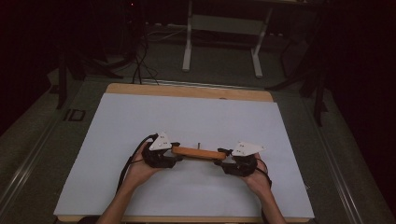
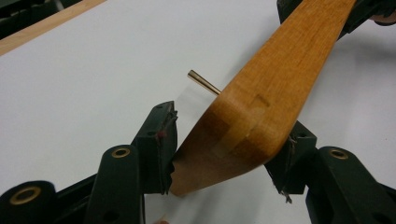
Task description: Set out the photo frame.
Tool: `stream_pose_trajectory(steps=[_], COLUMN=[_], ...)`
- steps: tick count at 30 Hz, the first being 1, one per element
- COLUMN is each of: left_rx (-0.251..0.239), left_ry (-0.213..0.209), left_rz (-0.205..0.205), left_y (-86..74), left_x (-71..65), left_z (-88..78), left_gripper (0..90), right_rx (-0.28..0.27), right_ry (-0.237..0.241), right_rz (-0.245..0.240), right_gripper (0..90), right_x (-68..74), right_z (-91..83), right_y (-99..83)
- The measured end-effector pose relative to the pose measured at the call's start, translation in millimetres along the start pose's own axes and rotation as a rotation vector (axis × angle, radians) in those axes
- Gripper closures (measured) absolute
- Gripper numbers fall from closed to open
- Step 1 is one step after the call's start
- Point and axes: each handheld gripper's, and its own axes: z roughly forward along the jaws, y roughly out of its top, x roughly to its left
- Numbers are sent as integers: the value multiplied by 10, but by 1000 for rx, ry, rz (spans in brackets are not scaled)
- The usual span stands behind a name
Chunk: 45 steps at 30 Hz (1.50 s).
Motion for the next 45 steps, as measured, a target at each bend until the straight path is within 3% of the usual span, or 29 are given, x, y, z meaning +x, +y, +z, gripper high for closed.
stream_pose_trajectory(steps=[3, 11, 15, 27, 45], left_rx=[-1, 0, -5, -17, -37], left_ry=[7, 43, 28, 30, -22], left_rz=[-2, 41, 37, 35, -37], left_y=[6, 16, 15, 44, 131], left_x=[-4, -23, -14, -12, 45], left_z=[6, 21, 20, -22, -105], left_gripper=[493, 524, 546, 552, 572], right_rx=[-5, -27, -35, -44, -84], right_ry=[0, -12, -13, -28, -11], right_rz=[8, 29, 43, 23, 61], right_gripper=[537, 537, 539, 536, 520], right_x=[-16, -48, -71, -59, -112], right_z=[0, 8, 4, -5, -69], right_y=[-3, -5, -11, 29, 125])
